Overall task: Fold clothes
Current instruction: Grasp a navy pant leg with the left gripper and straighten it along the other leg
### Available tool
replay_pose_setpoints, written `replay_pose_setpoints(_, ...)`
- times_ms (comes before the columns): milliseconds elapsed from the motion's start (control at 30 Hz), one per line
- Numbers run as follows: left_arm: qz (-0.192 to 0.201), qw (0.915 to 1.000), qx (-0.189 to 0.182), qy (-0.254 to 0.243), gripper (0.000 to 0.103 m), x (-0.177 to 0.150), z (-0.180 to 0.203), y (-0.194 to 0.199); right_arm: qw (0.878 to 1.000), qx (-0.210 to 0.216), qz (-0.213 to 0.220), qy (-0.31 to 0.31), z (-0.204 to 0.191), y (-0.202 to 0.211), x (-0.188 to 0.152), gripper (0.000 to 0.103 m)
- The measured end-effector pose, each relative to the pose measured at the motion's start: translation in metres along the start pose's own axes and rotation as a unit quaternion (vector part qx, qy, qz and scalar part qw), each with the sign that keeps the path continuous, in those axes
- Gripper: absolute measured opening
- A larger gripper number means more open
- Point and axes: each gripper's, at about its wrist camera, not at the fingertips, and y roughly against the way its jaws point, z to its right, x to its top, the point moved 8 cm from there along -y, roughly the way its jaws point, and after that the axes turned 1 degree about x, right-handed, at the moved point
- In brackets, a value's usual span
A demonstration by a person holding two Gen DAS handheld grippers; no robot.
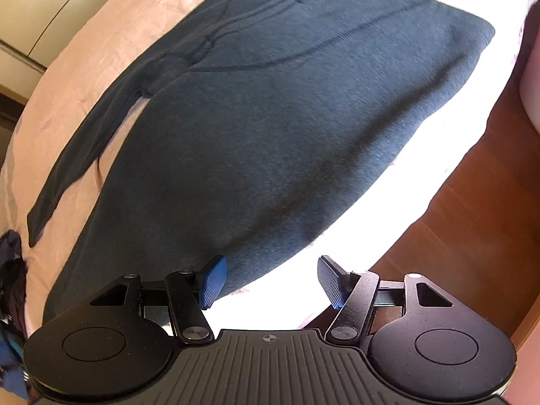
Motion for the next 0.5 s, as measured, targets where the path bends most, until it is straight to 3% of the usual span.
replay_pose_setpoints(133, -0.023, 0.9989, -0.038, -0.015, 0.051, 0.006, 0.019, -0.055, 0.999, -0.002, 0.006, 0.04, -0.019, 0.009, -0.003, 0.063)
replay_pose_setpoints(200, -0.051, 0.9958, -0.062, -0.045, 0.04, 0.001, 0.036, -0.083, 0.998, 0.0, 0.0, 0.059, -0.027, 0.011, -0.004, 0.063)
replay_pose_setpoints(267, -0.049, 0.9951, -0.069, -0.051, 0.008, 0.0, 0.041, -0.082, 0.997, -0.004, 0.001, 0.077, -0.033, 0.014, -0.004, 0.063)
replay_pose_setpoints(300, -0.041, 0.996, -0.063, -0.049, 0.008, 0.002, 0.039, -0.077, 0.997, -0.005, 0.002, 0.082, -0.035, 0.016, -0.003, 0.063)
replay_pose_setpoints(400, 0.03, 0.9993, 0.021, 0.005, 0.008, 0.018, 0.0, -0.039, 0.996, -0.008, 0.007, 0.086, -0.04, 0.021, 0.0, 0.063)
replay_pose_setpoints(467, 0.058, 0.9965, 0.043, 0.041, 0.009, 0.024, -0.022, -0.025, 0.996, -0.009, 0.012, 0.087, -0.048, 0.02, -0.002, 0.063)
replay_pose_setpoints(500, 0.054, 0.9967, 0.044, 0.041, 0.01, 0.026, -0.024, -0.029, 0.996, -0.009, 0.012, 0.087, -0.053, 0.018, 0.001, 0.063)
